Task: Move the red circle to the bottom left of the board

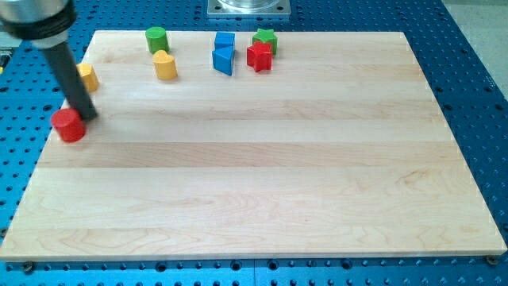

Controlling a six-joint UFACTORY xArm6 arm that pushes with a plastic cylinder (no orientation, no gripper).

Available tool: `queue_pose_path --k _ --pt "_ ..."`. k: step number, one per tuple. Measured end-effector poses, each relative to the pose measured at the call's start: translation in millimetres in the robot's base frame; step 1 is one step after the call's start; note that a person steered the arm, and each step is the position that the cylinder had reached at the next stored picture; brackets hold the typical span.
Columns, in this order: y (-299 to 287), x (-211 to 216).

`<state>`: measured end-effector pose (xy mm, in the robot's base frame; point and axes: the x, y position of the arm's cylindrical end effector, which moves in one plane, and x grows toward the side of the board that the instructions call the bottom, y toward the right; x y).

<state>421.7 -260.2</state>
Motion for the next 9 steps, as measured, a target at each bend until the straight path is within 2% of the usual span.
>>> queue_pose_path --k 1,2,3,4,7,8,9 --pt "10.5 30.7" --pt "16.6 25.7" --pt "-5.2 18.4" --pt "-16.0 56.4" --pt "-44.6 52.6" --pt "-40.3 84.4" --pt "-13.8 95.5"
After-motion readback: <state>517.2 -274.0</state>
